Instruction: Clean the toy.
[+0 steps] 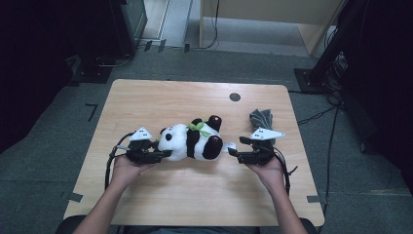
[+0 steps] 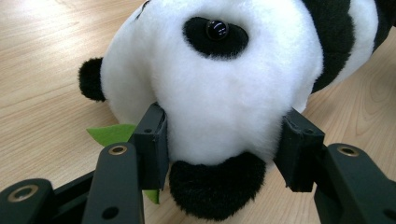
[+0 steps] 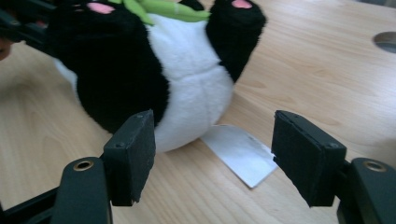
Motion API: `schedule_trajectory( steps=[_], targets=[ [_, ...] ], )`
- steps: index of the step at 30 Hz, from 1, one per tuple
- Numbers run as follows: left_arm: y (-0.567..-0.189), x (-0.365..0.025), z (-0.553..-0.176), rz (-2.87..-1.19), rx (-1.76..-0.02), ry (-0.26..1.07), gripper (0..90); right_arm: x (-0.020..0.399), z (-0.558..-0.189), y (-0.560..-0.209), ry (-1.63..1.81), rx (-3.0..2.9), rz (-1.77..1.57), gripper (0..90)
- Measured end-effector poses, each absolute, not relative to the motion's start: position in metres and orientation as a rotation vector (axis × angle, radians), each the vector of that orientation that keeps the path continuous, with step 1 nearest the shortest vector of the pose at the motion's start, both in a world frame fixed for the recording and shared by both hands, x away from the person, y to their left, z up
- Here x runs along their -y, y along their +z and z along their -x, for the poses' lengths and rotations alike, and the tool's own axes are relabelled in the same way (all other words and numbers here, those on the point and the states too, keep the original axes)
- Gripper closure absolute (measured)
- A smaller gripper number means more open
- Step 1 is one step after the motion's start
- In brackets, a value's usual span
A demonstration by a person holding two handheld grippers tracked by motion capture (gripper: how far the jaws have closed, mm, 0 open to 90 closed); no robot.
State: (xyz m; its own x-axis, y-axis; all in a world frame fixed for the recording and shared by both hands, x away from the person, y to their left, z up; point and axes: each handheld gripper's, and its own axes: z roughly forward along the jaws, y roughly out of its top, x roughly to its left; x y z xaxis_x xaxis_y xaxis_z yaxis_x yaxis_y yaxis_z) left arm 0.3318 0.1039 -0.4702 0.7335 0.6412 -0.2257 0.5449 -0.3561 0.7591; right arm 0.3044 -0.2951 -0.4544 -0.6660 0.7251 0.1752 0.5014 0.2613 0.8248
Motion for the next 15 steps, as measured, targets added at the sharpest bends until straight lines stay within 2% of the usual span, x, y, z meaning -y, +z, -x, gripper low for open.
schedule_trajectory(
  steps=[2,9,15],
  targets=[
    [-0.47,-0.104,-0.332,-2.042,-0.898,0.134,44.9,0.291,-0.304,-0.454,1.375,-2.306,-1.137,30.7],
    [-0.47,-0.104,-0.333,-2.042,-0.897,0.133,44.9,0.274,-0.301,-0.456,1.41,-2.357,-1.086,20.2],
    [-0.47,-0.104,-0.334,-2.032,-0.898,0.133,45.0,0.262,-0.304,-0.46,1.434,-2.363,-1.055,20.0]
  ],
)
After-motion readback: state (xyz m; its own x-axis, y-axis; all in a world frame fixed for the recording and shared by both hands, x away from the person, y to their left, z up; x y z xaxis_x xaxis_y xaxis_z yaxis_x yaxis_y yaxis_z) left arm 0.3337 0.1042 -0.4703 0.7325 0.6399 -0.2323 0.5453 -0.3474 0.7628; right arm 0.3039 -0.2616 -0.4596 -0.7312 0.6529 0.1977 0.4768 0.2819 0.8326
